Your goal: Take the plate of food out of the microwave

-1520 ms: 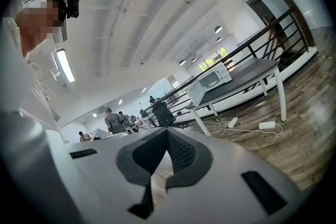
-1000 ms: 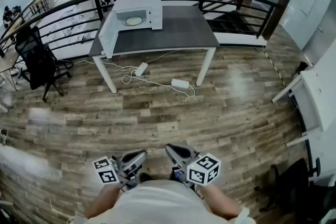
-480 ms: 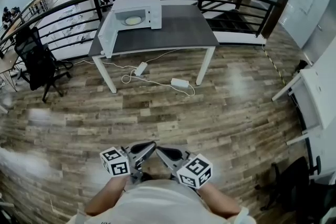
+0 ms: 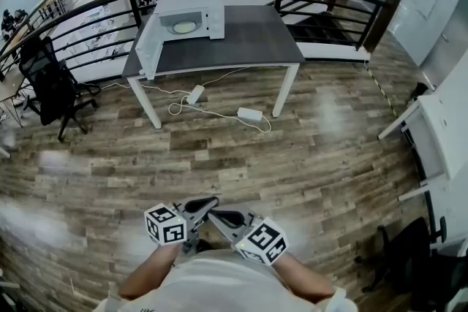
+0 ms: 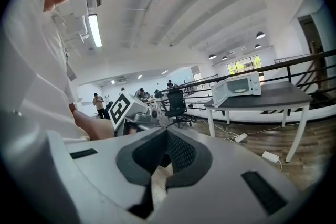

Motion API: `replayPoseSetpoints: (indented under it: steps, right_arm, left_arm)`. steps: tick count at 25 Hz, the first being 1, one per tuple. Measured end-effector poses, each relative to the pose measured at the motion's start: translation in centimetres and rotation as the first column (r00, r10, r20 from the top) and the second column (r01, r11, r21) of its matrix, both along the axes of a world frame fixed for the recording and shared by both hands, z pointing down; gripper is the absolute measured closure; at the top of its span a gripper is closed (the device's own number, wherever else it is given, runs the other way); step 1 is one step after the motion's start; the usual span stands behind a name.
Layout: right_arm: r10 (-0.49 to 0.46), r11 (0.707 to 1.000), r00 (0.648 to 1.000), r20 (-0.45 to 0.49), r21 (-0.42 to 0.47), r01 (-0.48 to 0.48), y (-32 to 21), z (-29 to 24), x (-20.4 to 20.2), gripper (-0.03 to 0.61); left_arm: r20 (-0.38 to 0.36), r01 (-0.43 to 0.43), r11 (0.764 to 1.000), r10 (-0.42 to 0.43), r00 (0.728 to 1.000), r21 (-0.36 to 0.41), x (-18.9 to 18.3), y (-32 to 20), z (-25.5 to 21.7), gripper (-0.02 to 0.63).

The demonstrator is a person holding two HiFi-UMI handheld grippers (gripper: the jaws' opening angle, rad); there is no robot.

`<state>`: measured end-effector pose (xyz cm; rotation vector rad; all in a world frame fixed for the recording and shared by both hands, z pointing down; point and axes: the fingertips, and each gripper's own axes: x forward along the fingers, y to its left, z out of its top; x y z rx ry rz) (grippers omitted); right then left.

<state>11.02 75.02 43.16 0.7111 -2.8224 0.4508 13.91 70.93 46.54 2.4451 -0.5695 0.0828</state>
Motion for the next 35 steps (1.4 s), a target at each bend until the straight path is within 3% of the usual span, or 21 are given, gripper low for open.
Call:
replayPoseSetpoints:
  steps: [5,8,18,23,28,35]
  right_arm:
    - [-0.027,0.999,0.998,-0.051,-0.044,0.025,0.0,1.0,-0.6,0.589]
    - [-0.064,0.991,0.997,-0.05,-0.123,0.058,0.2,1.5,-0.9,0.589]
    - [-0.08,0.982,0.993,-0.084,-0.175,0.064,0.6,1.7,-1.8,0.588]
    - [-0.082,0.987,0.987,-0.139,-0.149,0.061,1.2,2.2,-2.1,0.588]
    - [-0.049,0.99,0.997,-0.064,-0.136,0.04,0.7,1.8,-2.0,0.589]
    - [0.032,0.993,0.999,-0.031,-0.116,-0.036,-0.9,1.5,-0.6,0.588]
  left_arm:
    - [0.03,-0.021,1.0,0.021,0.999,0.01,-0.2,0.2,0.8,0.607]
    - [0.055,-0.035,0.999,0.035,0.998,0.011,-0.4,0.5,1.5,0.607]
    - [0.027,-0.028,1.0,0.028,0.999,0.006,-1.1,1.0,1.6,0.611]
    - [0.039,-0.028,1.0,0.028,0.999,-0.013,-1.3,1.6,2.1,0.611]
    - [0.014,-0.021,1.0,0.021,1.0,-0.014,-1.4,1.0,2.0,0.611]
    - [-0.049,0.062,0.998,-0.063,0.997,-0.01,-3.7,-0.6,0.6,0.611]
